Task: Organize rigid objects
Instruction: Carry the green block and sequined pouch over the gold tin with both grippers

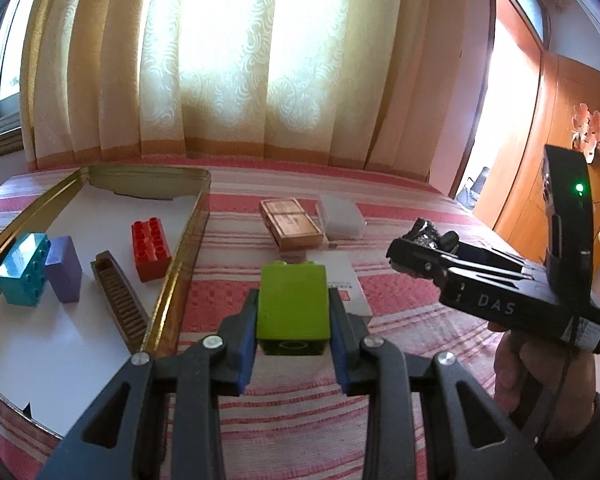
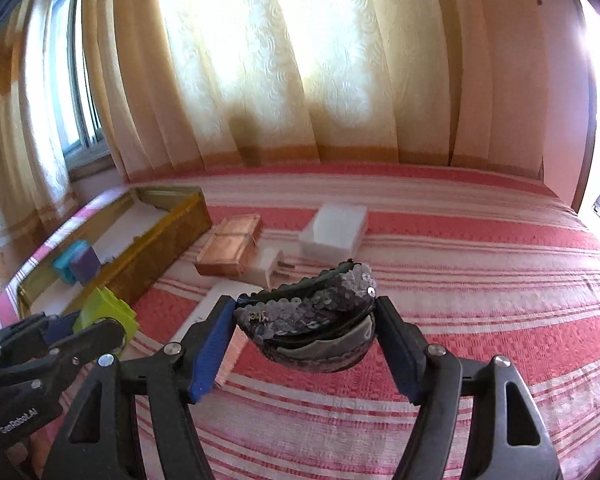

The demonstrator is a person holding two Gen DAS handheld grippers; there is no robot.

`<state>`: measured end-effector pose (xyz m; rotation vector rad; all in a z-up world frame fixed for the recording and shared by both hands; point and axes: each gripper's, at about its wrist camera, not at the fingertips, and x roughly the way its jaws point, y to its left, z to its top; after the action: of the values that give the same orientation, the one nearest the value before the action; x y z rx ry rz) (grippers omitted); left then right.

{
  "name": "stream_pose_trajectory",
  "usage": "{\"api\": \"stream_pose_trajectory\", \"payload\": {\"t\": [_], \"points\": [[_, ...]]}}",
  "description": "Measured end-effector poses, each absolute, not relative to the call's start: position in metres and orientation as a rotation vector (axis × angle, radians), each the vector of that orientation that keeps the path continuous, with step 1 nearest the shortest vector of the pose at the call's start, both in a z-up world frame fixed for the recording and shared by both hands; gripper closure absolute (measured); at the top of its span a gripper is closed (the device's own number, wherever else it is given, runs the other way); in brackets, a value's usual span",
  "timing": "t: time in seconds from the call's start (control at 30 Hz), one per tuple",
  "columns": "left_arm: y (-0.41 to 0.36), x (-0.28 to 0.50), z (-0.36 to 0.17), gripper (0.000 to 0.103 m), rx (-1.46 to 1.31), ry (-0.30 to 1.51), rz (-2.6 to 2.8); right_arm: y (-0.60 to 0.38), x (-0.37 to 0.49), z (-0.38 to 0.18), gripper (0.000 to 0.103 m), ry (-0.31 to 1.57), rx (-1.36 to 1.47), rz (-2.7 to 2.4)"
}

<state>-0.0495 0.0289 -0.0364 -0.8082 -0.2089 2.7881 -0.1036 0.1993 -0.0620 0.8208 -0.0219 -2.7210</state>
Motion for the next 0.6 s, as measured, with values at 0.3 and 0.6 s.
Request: {"api": "stream_pose_trajectory", "payload": {"t": [0.3, 0.6], "points": [[0.027, -0.038, -0.031, 0.073, -0.718, -0.216, 2.813, 0.196, -0.086, -0.051, 0.032, -0.033, 0.663, -2.761], [0.035, -0.027, -0.027, 0.073, -0.634, -0.125, 2.881, 0.196, -0.072, -0.047, 0.032, -0.046, 0.551, -2.799]]}}
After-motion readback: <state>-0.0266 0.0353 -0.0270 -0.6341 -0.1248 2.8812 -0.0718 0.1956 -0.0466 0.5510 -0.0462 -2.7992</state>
